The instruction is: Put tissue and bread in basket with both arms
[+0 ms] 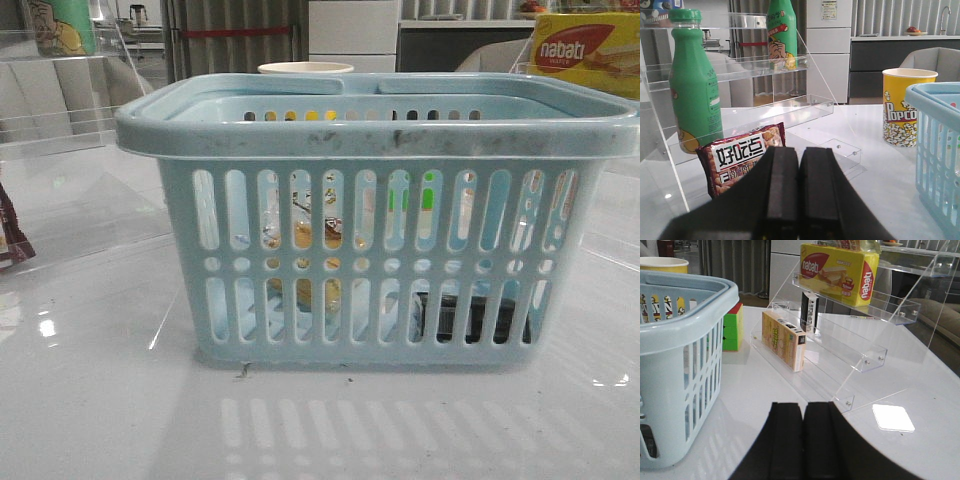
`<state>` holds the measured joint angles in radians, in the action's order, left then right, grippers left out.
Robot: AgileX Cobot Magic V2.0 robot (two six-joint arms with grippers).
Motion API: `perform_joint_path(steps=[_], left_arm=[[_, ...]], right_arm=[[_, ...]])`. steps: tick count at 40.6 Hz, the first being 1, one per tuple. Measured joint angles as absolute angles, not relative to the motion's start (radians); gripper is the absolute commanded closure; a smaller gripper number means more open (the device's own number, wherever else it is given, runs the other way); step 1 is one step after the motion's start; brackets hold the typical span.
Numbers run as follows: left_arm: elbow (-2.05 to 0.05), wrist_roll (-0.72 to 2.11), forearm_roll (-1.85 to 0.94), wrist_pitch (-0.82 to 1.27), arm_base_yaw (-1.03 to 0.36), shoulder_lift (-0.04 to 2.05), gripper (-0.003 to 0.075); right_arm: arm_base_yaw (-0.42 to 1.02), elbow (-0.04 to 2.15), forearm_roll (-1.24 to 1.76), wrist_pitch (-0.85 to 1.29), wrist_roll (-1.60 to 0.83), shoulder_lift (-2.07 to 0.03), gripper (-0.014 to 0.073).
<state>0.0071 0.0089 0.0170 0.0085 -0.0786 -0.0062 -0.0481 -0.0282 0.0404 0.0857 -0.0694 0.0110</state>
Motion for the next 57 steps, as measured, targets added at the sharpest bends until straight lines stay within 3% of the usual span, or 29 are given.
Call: perform_joint_path(steps=[57], left_arm=[[0.007,0.007,0.015,0.009,-0.079,-0.006,0.0629]], right_arm=[[0.011,-0.028,-0.058,0.018,0.075,0.011,0.0571]])
